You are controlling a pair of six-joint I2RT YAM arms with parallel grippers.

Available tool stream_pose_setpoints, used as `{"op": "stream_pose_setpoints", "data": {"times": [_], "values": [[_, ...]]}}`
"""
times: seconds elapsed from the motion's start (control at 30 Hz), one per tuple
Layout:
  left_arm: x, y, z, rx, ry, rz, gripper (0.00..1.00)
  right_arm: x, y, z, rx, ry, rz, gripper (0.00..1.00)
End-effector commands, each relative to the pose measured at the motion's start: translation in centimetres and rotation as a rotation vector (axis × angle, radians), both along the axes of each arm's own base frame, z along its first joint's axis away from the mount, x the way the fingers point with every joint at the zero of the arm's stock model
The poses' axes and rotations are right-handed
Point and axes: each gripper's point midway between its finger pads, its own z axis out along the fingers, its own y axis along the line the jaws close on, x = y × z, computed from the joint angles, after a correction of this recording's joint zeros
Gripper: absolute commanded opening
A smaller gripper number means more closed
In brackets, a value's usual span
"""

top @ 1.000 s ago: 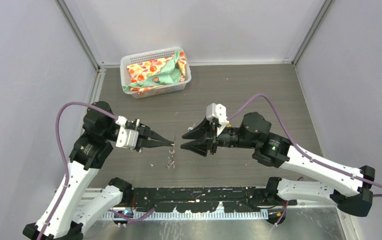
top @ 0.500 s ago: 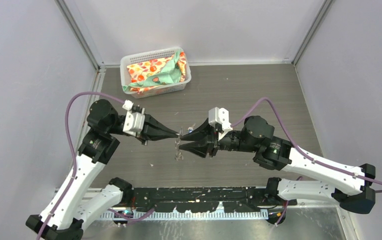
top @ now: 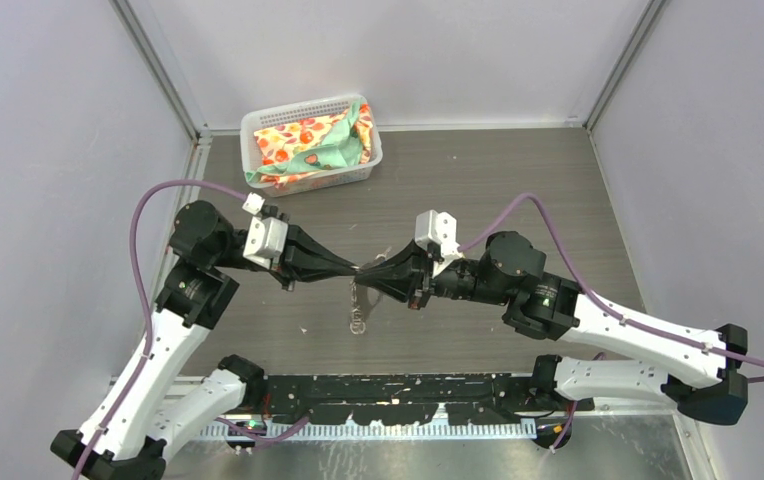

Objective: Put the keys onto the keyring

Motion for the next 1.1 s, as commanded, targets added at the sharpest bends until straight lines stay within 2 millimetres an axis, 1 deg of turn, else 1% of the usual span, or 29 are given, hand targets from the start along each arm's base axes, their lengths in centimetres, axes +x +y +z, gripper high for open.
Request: {"op": "stream_pose_setpoints", "data": {"times": [0.0, 0.07, 0.13, 0.23, 0.27, 0.3, 0.33, 0.37, 0.4, 0.47, 0.57, 0.7, 0.73, 0.83, 0.97, 1.0, 1.07], "values": [[-1.2, 0.3, 1.2, -0.019, -0.032, -0.034, 0.00, 0.3, -0.6, 2.1, 0.015, -0.001, -0.037, 0.01], [-1.3, 0.3, 0.9, -0.008, -0.024, -0.037, 0.01, 0.9, -0.9, 1.5, -0.041, 0.033, -0.074, 0.01], [-1.3, 0.3, 0.6, 0.001, -0.014, -0.033, 0.00, 1.2, -1.3, 1.4, -0.087, 0.062, -0.104, 0.01], [-1.1, 0.3, 0.6, -0.004, -0.012, -0.025, 0.00, 1.0, -1.4, 1.3, -0.112, 0.060, -0.090, 0.01], [-1.0, 0.3, 0.7, -0.006, -0.002, -0.024, 0.00, 0.6, -1.4, 1.0, -0.117, 0.029, -0.066, 0.14], [-0.9, 0.2, 0.7, -0.004, 0.013, -0.020, 0.00, 0.3, -1.4, 0.8, -0.116, 0.005, -0.047, 0.34], [-0.9, 0.2, 0.7, -0.004, 0.017, -0.020, 0.00, 0.2, -1.7, 0.8, -0.101, -0.017, -0.046, 0.47], [-1.0, 0.2, 0.9, -0.004, 0.015, -0.026, 0.00, 0.4, -2.0, 0.6, -0.088, -0.042, -0.059, 0.52], [-1.1, 0.2, 0.9, -0.003, 0.015, -0.032, 0.00, 0.4, -2.7, 1.0, -0.057, -0.069, -0.074, 0.54], [-1.2, 0.2, 1.0, -0.001, 0.016, -0.043, 0.00, 0.4, -3.4, 1.5, -0.021, -0.105, -0.090, 0.56], [-1.4, 0.2, 1.1, 0.003, 0.021, -0.056, 0.00, 0.1, -3.2, 2.1, -0.014, -0.121, -0.069, 0.54], [-1.2, 0.1, 1.3, -0.006, 0.005, -0.055, 0.00, -0.3, -1.9, 2.0, -0.029, -0.127, -0.020, 0.49], [-1.1, 0.1, 1.4, -0.008, 0.005, -0.053, 0.00, -0.4, -1.6, 2.7, -0.005, -0.139, -0.011, 0.49], [-1.0, 0.0, 1.5, -0.010, 0.007, -0.047, 0.00, -0.4, -0.9, 2.9, 0.007, -0.143, 0.005, 0.44], [-0.8, 0.0, 1.5, -0.012, 0.006, -0.042, 0.00, -0.2, -0.5, 3.0, 0.018, -0.141, 0.005, 0.32], [-0.8, 0.0, 1.5, -0.012, 0.007, -0.041, 0.00, -0.2, -0.4, 3.1, 0.023, -0.141, 0.003, 0.27], [-0.8, 0.0, 1.3, -0.011, 0.010, -0.039, 0.00, 0.0, -0.5, 3.2, 0.027, -0.137, -0.007, 0.15]]}}
